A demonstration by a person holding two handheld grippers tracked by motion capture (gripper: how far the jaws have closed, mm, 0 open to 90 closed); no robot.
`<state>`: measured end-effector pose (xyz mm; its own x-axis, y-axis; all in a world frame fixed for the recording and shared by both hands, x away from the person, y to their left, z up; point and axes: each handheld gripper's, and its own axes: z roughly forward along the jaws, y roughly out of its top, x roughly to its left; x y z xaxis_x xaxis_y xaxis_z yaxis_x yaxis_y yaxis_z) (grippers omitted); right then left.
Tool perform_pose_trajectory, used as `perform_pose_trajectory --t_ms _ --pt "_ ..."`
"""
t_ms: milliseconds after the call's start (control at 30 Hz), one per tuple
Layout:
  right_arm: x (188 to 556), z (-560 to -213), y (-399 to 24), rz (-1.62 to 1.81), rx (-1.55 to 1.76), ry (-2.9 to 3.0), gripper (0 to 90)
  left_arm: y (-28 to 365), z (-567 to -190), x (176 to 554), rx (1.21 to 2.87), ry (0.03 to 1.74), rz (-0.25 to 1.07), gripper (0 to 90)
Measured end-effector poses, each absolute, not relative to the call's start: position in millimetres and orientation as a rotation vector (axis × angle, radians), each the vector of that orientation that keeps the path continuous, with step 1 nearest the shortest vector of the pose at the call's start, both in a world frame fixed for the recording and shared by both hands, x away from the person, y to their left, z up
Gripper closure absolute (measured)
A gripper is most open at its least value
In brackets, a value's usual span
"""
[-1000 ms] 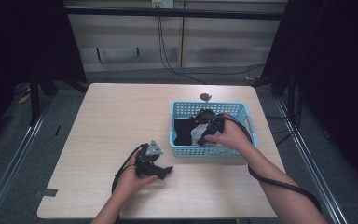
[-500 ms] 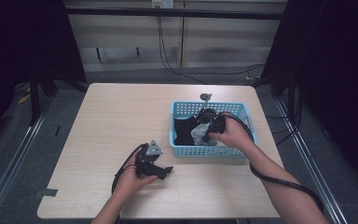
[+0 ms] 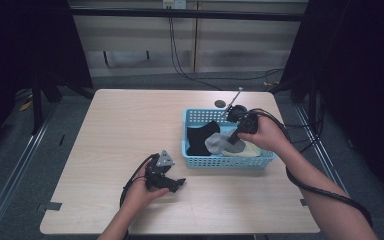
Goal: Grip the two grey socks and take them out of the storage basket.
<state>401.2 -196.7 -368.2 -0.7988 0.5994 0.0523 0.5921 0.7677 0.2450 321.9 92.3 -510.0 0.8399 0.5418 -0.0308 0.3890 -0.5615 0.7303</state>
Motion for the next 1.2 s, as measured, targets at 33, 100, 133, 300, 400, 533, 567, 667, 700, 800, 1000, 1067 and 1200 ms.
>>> perform_pose_trajectory --t_ms 33,100,133,300,400,533,567,667,700,800,1000,1067,1200 --pt "401.2 -368.2 -196.7 0.390 0.986 2.926 86.2 92.3 -510.1 322.0 2.235 0.674 0.250 14.6" --pt "399.8 -362.5 -199.3 0.395 0.984 2.922 86.2 92.3 -510.0 321.9 2.236 0.675 0.251 14.6" --pt "398.5 -358.8 -200.6 0.395 0.985 2.924 86.2 92.3 -510.0 321.9 2.236 0.675 0.251 14.6" --pt "391.3 -343.0 -205.3 0.416 0.961 2.912 86.2 92.3 -510.0 321.9 2.236 0.675 0.251 14.6" --pt "389.6 -338.9 -206.5 0.417 0.948 2.914 86.2 92.3 -510.0 321.9 2.236 0.675 0.251 14.6" --pt "385.0 -331.3 -207.1 0.408 0.941 2.921 86.2 92.3 -509.9 321.9 2.236 0.675 0.250 14.6" --pt "380.7 -327.4 -206.9 0.419 0.919 2.928 86.2 92.3 -510.0 322.0 2.236 0.675 0.250 14.6" --pt "376.7 -325.0 -206.3 0.426 0.901 2.936 86.2 92.3 -509.9 321.9 2.237 0.675 0.250 14.6" --pt "373.9 -323.5 -205.3 0.422 0.904 2.942 86.2 92.3 -510.0 321.9 2.236 0.675 0.251 14.6" --pt "364.6 -318.9 -203.0 0.439 0.866 2.958 86.1 92.3 -510.1 321.9 2.235 0.675 0.251 14.6" --pt "343.9 -313.8 -198.8 0.504 0.785 2.988 86.2 92.4 -510.0 321.9 2.237 0.675 0.251 14.6" --pt "334.7 -314.5 -195.9 0.527 0.760 3.001 86.1 92.3 -510.0 321.9 2.236 0.674 0.251 14.6" --pt "319.5 -320.8 -191.1 0.560 0.707 3.032 86.1 92.4 -510.0 321.9 2.236 0.674 0.251 14.6"
